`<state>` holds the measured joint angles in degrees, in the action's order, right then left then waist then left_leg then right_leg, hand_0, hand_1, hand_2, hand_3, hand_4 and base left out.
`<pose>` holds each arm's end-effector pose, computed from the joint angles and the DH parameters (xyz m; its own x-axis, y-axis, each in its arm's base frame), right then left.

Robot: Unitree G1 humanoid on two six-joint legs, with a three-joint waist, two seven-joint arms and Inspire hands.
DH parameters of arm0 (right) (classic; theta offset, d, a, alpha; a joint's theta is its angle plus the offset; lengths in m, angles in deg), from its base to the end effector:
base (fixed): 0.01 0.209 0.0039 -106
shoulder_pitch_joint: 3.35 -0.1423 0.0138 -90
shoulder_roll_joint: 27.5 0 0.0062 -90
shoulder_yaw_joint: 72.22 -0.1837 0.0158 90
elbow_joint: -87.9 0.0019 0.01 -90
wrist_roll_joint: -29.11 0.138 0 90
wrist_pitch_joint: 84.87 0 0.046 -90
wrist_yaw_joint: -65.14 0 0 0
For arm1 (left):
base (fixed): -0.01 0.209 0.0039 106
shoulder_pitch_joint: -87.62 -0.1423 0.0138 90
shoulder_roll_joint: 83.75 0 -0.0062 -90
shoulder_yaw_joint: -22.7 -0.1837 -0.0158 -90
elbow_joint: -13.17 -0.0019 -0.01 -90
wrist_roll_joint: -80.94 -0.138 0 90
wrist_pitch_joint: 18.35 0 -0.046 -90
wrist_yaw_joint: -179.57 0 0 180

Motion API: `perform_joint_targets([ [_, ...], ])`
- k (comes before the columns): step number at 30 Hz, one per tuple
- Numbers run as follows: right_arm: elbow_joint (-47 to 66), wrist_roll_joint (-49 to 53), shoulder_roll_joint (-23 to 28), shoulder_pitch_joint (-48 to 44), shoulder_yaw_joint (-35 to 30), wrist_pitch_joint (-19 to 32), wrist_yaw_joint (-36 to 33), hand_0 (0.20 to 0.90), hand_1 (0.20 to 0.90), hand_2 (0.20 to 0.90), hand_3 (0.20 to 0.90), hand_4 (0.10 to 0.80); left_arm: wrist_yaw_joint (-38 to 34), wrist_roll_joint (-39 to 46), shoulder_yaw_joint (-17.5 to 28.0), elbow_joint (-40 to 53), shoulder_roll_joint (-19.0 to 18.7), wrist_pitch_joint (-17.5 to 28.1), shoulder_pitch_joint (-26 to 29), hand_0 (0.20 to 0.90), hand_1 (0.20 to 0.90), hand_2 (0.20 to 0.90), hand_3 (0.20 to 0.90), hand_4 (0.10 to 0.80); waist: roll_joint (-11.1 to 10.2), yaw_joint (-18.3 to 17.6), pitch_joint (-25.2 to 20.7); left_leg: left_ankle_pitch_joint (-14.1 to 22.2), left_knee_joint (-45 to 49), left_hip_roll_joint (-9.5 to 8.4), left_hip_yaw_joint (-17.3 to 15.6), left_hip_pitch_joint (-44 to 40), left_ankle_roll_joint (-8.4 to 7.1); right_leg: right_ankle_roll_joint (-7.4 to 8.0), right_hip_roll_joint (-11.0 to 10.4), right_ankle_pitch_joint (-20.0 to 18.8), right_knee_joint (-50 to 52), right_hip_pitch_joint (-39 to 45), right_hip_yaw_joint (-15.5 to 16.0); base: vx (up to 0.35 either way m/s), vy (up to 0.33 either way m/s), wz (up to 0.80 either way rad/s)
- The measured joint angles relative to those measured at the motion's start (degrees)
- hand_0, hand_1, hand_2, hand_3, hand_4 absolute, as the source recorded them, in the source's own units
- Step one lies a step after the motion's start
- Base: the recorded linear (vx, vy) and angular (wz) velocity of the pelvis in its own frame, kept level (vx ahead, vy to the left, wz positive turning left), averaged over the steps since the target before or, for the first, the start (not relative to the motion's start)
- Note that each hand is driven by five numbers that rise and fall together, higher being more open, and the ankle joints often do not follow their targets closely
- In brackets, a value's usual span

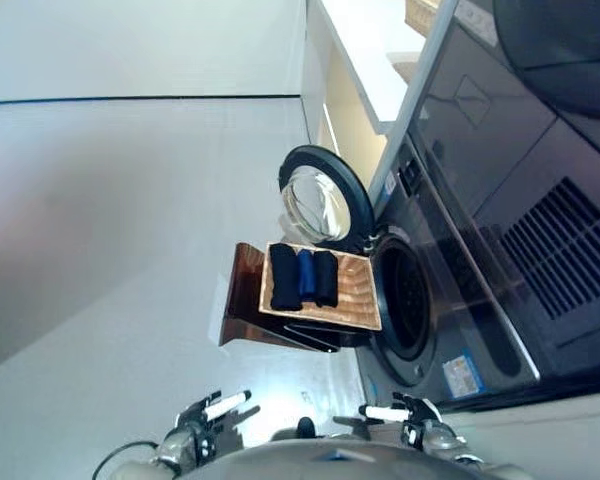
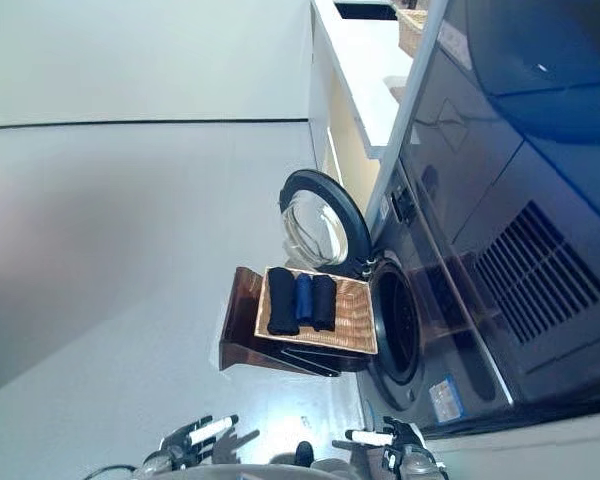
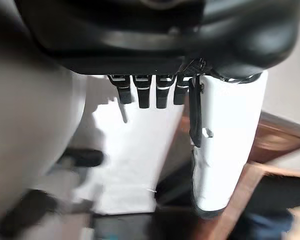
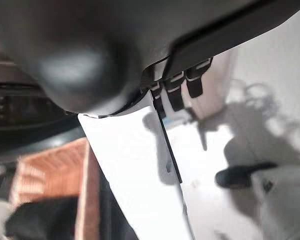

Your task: Pick up the clothes and place them into the washing machine

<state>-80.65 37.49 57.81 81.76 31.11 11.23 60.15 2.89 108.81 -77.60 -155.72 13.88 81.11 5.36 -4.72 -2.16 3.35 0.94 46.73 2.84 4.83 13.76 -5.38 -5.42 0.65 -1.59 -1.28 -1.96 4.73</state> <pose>0.0825 -0.2085 -0.1181 0.3826 -0.2107 -0.8996 -0.0653 0.9651 -0.2538 0.1021 0.1938 -0.1155 0.4781 0.0816 -0.8745 -0.2341 0.9715 -0.0374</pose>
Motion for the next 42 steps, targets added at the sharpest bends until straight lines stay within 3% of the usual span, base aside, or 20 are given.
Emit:
perform_joint_targets([
  [2,0.1,0.6,0.0,-0.5,0.6,0.3,-0.2,0.900,0.900,0.900,0.900,0.800,0.1,0.4,0.6,0.5,0.0,0.8,0.7,0.900,0.900,0.900,0.900,0.800,-0.1,0.6,1.2,1.2,-8.7,-0.10,-4.9,3.4,0.65,-0.28,-0.2,0.1,-2.0,2.4,-0.8,0.281,-0.006,-0.24],
  [4,0.1,1.2,0.4,-0.9,0.7,0.1,-0.4,0.900,0.900,0.900,0.900,0.800,0.3,0.5,0.7,0.5,0.0,0.9,1.2,0.900,0.900,0.900,0.900,0.800,1.1,0.9,2.0,0.9,-18.0,-0.14,-6.6,5.7,0.40,-0.42,0.3,0.9,-3.5,5.1,-1.3,0.523,0.090,-0.22],
  [6,-0.3,1.7,1.0,-1.3,0.8,0.3,-0.5,0.900,0.900,0.900,0.900,0.800,0.2,0.6,1.9,0.2,-0.1,0.9,0.8,0.900,0.900,0.900,0.900,0.800,2.5,2.1,2.1,-1.4,-38.0,-0.22,-6.0,4.2,-0.28,0.94,1.6,3.0,-3.5,6.7,-4.0,0.621,0.157,-0.54],
  [7,-0.7,1.8,1.5,-1.7,0.7,0.3,-0.6,0.900,0.900,0.900,0.900,0.800,0.0,0.6,2.7,-0.5,0.1,0.8,0.3,0.900,0.900,0.900,0.900,0.800,3.2,2.5,2.5,-3.0,-46.6,-0.16,-4.9,3.2,-0.28,0.57,2.1,3.1,-3.5,7.6,-5.0,0.384,0.145,-0.61],
  [9,-2.0,2.1,1.7,-2.2,0.8,0.3,-0.4,0.900,0.900,0.900,0.900,0.800,-0.2,0.8,3.1,-1.2,0.1,0.4,-1.0,0.900,0.900,0.900,0.900,0.800,3.6,3.2,3.0,-6.1,-50.2,-0.61,-4.3,3.7,0.60,1.31,2.5,4.1,-3.5,9.4,-6.3,0.248,0.110,-0.55],
  [11,-3.4,2.3,1.8,-1.7,0.7,0.4,-0.5,0.900,0.900,0.900,0.900,0.800,-0.4,1.8,5.7,-1.6,-0.5,-0.3,-2.0,0.900,0.900,0.900,0.900,0.800,3.7,3.7,2.4,-8.6,-48.8,-2.08,-4.7,2.3,4.05,2.68,2.3,6.5,-3.5,12.4,-8.0,0.350,0.171,-0.69],
  [12,-3.5,2.3,2.2,-1.6,0.7,0.4,-0.5,0.900,0.900,0.900,0.900,0.800,-0.8,1.8,5.7,-1.7,-0.5,-0.2,-2.7,0.900,0.900,0.900,0.900,0.800,4.2,4.1,1.8,-8.2,-48.3,-2.19,-4.9,1.2,4.58,3.09,2.3,7.6,-3.5,13.4,-8.8,0.441,0.227,-0.83],
  [13,-3.7,2.4,2.6,-1.0,0.7,0.3,-0.5,0.900,0.900,0.900,0.900,0.800,-0.8,1.7,5.4,-2.4,-0.5,-0.3,-3.5,0.900,0.900,0.900,0.900,0.800,4.9,4.3,0.8,-9.5,-48.1,-2.65,-4.7,-0.3,7.83,3.64,2.4,9.1,-3.5,14.7,-9.1,0.302,0.160,-0.57],
  [14,-4.0,2.5,2.2,-0.2,0.6,0.3,-0.4,0.900,0.900,0.900,0.900,0.800,-0.7,1.6,5.2,-2.9,-1.2,-0.3,-3.8,0.900,0.900,0.900,0.900,0.800,3.6,4.2,-0.5,-11.9,-47.8,-3.92,-5.7,-1.2,9.54,5.22,0.9,10.4,-3.3,15.8,-9.3,0.300,0.161,-0.46],
  [17,-4.6,2.7,0.9,0.8,-0.4,0.2,0.0,0.900,0.900,0.900,0.900,0.800,-0.7,0.7,4.6,-3.0,-2.3,-0.3,-2.7,0.900,0.900,0.900,0.900,0.800,1.3,4.0,-1.7,-10.9,-51.0,-5.76,-6.6,-5.5,11.67,9.27,-0.8,13.5,8.3,12.2,-8.7,0.227,0.158,-0.11],
  [19,-3.4,3.0,0.4,0.7,-0.3,0.3,0.1,0.900,0.900,0.900,0.900,0.800,-0.7,-0.2,3.7,-3.3,-2.8,-0.3,-2.1,0.900,0.900,0.900,0.900,0.800,1.9,3.0,-1.2,-9.6,-51.2,-6.39,-5.9,-8.7,12.73,11.58,-0.6,15.3,30.6,3.4,-8.7,0.110,0.115,0.14],
  [22,-2.5,3.0,-0.4,0.3,-0.3,0.3,0.1,0.900,0.900,0.900,0.900,0.800,-0.6,-1.1,1.8,-2.9,-3.4,-0.3,-1.1,0.900,0.900,0.900,0.900,0.800,2.0,2.9,-0.9,-8.3,-51.3,-8.38,-4.7,-11.5,14.24,11.65,-2.5,15.3,42.5,-4.4,-7.4,0.173,0.084,0.28],
  [23,-1.7,2.9,-0.5,-0.1,-0.3,0.4,0.1,0.900,0.900,0.900,0.900,0.800,-0.6,-1.2,0.5,-2.5,-3.5,-0.2,-1.1,0.900,0.900,0.900,0.900,0.800,3.1,3.1,-0.6,-7.4,-51.4,-8.42,-5.2,-12.2,15.23,10.97,-4.6,15.6,41.9,-7.0,-4.0,0.256,-0.011,0.15],
  [25,-0.5,2.8,-0.5,-0.6,-0.3,0.5,0.2,0.900,0.900,0.900,0.900,0.800,-0.8,-1.3,0.3,-2.2,-3.4,-0.2,-1.9,0.900,0.900,0.900,0.900,0.800,5.0,3.2,-0.7,-6.6,-51.6,-8.40,-5.9,-12.4,15.39,10.74,-9.3,15.3,28.9,-7.5,5.8,0.264,-0.125,0.13],
  [26,-0.1,2.7,-0.5,-0.6,-0.3,0.5,0.2,0.900,0.900,0.900,0.900,0.800,-0.9,-1.3,0.2,-2.2,-3.4,-0.3,-2.1,0.900,0.900,0.900,0.900,0.800,5.3,3.2,-0.7,-6.3,-51.6,-8.44,-6.5,-12.4,15.16,10.84,-9.9,15.0,24.9,-7.6,7.5,0.200,-0.103,0.27],
  [29,-0.7,1.3,-0.7,-0.6,-0.1,0.0,0.2,0.900,0.900,0.900,0.900,0.800,-0.9,-1.4,0.4,-2.6,-3.9,-0.2,-3.4,0.900,0.900,0.900,0.900,0.800,5.0,4.0,-1.0,-6.1,-51.3,-8.77,-7.2,-12.4,14.02,12.63,-9.7,12.1,16.1,-2.3,4.8,0.185,-0.051,0.41],
  [30,-0.7,1.0,-1.0,-0.9,0.0,0.1,0.2,0.900,0.900,0.900,0.900,0.800,-1.0,-1.4,0.6,-2.6,-4.6,-0.4,-4.3,0.900,0.900,0.900,0.900,0.800,4.1,5.2,-1.1,-6.1,-51.3,-8.85,-7.3,-12.4,14.07,11.89,-9.6,11.1,13.5,-0.8,5.7,0.271,-0.093,-0.06],
  [32,-1.1,0.4,-0.9,-0.9,0.0,0.1,0.1,0.900,0.900,0.900,0.900,0.800,-0.8,-1.6,1.1,-2.6,-4.7,-0.4,-6.9,0.900,0.900,0.900,0.900,0.800,3.4,5.4,-2.0,-5.5,-51.3,-8.15,-5.7,-12.7,12.80,13.04,-8.7,5.9,6.4,3.8,9.6,0.211,-0.082,0.21],
  [36,-1.6,-0.3,-0.1,-0.2,-0.1,0.1,0.0,0.900,0.900,0.900,0.900,0.800,0.6,-4.0,1.4,-2.6,-4.3,-0.8,-10.2,0.900,0.900,0.900,0.900,0.800,1.6,6.0,-4.0,-4.8,-51.3,-7.09,-4.7,-13.1,11.52,11.80,-6.6,3.9,-0.1,7.3,10.9,0.077,-0.030,0.14],
  [42,-1.0,-1.3,2.5,-1.0,0.2,0.0,-0.2,0.900,0.900,0.900,0.900,0.800,0.6,-5.2,1.5,-2.6,-3.7,-0.9,-10.3,0.900,0.900,0.900,0.900,0.800,2.9,6.4,-5.0,-4.8,-51.3,-6.76,-4.1,-11.6,11.19,10.73,-5.7,3.2,-2.2,7.5,11.7,0.004,-0.006,0.04],
])
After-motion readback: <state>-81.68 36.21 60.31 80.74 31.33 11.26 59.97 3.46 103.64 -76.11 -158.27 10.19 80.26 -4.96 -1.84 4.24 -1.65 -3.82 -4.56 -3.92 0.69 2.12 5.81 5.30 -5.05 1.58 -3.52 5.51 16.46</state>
